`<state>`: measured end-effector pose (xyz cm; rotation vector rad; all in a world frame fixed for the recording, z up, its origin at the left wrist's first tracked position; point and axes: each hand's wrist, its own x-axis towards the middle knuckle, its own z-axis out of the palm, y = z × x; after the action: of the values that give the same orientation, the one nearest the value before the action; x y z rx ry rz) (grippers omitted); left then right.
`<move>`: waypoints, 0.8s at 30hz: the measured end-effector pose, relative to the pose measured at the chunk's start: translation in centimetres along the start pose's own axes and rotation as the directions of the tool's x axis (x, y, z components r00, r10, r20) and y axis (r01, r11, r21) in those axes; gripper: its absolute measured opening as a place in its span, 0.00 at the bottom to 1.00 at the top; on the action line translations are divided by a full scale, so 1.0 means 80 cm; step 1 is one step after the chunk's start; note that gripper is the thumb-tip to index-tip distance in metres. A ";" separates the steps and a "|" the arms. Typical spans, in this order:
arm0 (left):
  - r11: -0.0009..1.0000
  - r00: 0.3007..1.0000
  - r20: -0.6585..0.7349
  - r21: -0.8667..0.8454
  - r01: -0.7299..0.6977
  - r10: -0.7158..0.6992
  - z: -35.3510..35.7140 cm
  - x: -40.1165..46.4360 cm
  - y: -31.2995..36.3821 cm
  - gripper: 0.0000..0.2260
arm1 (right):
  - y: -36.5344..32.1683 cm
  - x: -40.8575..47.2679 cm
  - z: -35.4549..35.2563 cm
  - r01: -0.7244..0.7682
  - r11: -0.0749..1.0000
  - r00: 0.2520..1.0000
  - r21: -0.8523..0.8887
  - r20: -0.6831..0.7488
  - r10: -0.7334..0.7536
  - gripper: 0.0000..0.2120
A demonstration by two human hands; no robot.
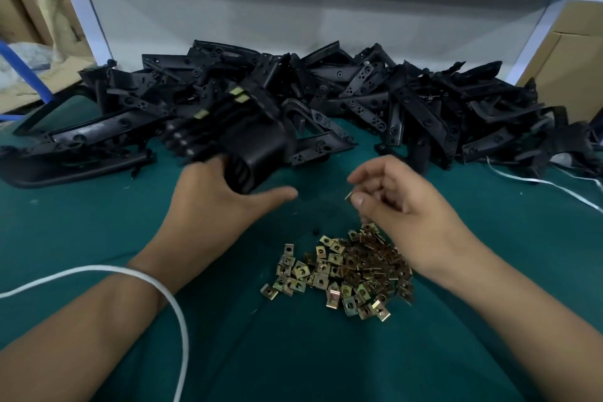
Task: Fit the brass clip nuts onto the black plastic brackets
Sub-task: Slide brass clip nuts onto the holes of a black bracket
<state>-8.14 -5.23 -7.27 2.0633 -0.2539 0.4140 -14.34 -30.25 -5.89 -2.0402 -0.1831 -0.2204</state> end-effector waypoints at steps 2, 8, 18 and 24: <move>0.976 0.999 0.002 -0.215 0.044 -0.045 -0.012 0.008 -0.008 0.31 | -0.001 0.002 -0.001 0.010 0.991 0.999 0.135 -0.035 -0.005 0.10; 0.910 0.993 0.007 -0.399 0.107 -0.114 -0.020 0.016 -0.029 0.32 | 0.000 0.005 -0.004 -0.006 0.971 0.988 0.237 -0.150 0.043 0.11; 0.997 0.997 -0.054 -0.061 0.048 -0.051 -0.009 0.004 -0.006 0.17 | -0.009 0.002 -0.001 -0.032 0.841 0.982 0.539 -0.140 0.128 0.09; 0.998 0.980 0.195 -0.060 -0.014 0.026 -0.006 -0.015 0.020 0.23 | -0.022 -0.001 -0.009 0.155 0.796 0.963 0.584 -0.268 0.009 0.10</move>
<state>-9.86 -5.62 -6.26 2.0467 -0.4007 0.2123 -14.88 -30.09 -4.05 -1.3489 -0.1459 -0.4186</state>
